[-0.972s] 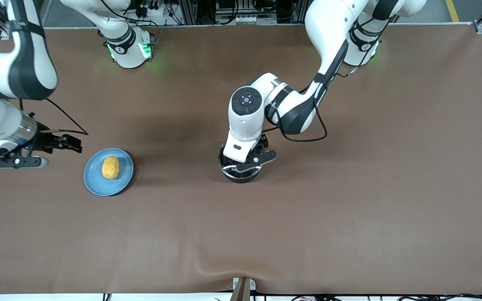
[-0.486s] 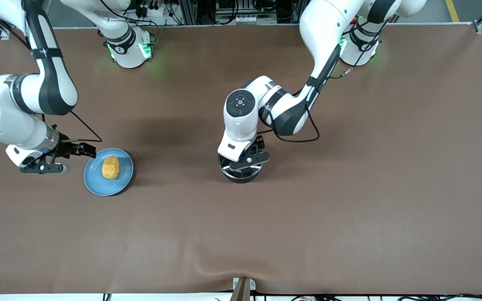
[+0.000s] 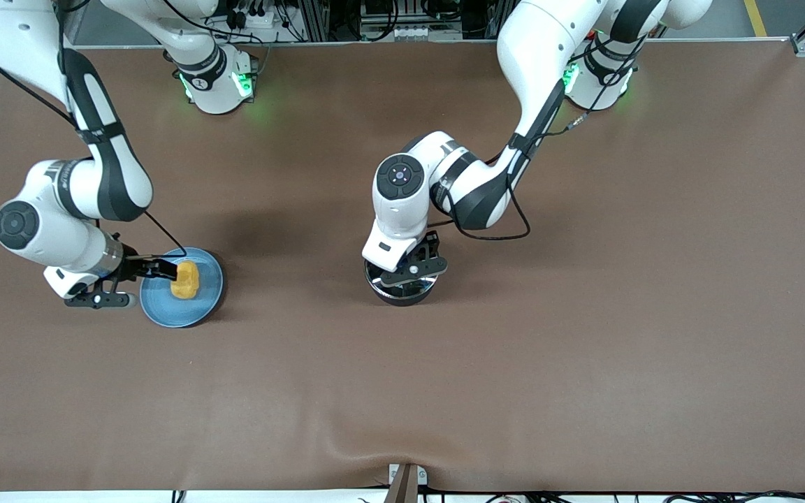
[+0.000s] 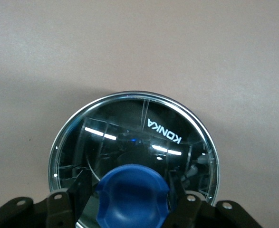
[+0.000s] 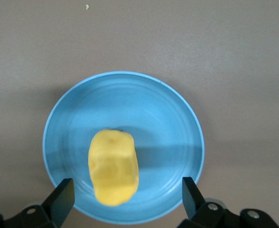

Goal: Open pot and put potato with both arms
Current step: 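Grasp the lid knob with the left gripper while the right gripper grasps the potato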

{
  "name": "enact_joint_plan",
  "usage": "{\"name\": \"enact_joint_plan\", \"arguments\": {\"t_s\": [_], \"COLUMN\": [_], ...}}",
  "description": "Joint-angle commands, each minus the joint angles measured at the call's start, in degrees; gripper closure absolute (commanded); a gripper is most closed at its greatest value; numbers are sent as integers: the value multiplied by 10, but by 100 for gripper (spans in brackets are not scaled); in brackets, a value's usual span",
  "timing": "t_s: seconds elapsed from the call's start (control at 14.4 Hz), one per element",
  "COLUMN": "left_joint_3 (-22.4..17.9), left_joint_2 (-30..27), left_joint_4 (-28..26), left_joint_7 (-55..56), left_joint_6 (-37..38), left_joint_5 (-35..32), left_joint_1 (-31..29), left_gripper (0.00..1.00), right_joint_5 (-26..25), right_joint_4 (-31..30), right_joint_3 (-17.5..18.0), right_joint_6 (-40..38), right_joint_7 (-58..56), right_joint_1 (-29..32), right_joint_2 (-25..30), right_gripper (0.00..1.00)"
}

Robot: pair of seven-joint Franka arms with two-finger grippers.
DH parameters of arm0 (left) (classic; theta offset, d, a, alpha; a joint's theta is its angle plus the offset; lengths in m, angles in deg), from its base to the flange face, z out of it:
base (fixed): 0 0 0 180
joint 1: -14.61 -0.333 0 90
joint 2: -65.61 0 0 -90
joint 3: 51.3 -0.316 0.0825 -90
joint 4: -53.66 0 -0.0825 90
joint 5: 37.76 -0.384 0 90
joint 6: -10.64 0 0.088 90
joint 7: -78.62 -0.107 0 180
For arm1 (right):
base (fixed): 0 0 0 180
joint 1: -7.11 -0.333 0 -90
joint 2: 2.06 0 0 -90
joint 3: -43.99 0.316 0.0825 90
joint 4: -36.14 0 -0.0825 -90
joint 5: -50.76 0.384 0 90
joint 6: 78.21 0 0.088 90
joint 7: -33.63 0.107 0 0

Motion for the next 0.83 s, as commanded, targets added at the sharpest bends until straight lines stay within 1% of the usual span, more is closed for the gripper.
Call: {"name": "enact_joint_plan", "arguments": {"t_s": [0.0, 0.07, 0.28, 0.42, 0.62, 0.76], "left_joint_3": [1, 1, 4, 4, -6, -9], "left_joint_2": [9, 9, 0, -16, -57, -100], "left_joint_4": [16, 17, 16, 15, 14, 5], "left_joint_7": [-9, -18, -29, -25, -5, -3], "left_joint_6": [0, 0, 1, 11, 29, 45], "left_joint_5": [-8, -8, -6, -4, -2, -4], "left_joint_1": [3, 3, 2, -2, -9, -24], "left_gripper": [90, 100, 100, 100, 100, 100], "right_joint_5": [8, 8, 8, 8, 8, 8], "right_joint_4": [2, 2, 1, 2, 2, 1], "right_joint_3": [7, 8, 10, 10, 10, 11], "right_joint_6": [24, 30, 39, 44, 55, 57], "right_joint_7": [-9, -9, -13, -18, -20, -20], "right_joint_1": [2, 0, 0, 0, -1, -1], "right_joint_2": [-21, -28, -45, -56, -72, -72], "right_gripper": [0, 0, 0, 0, 0, 0]}}
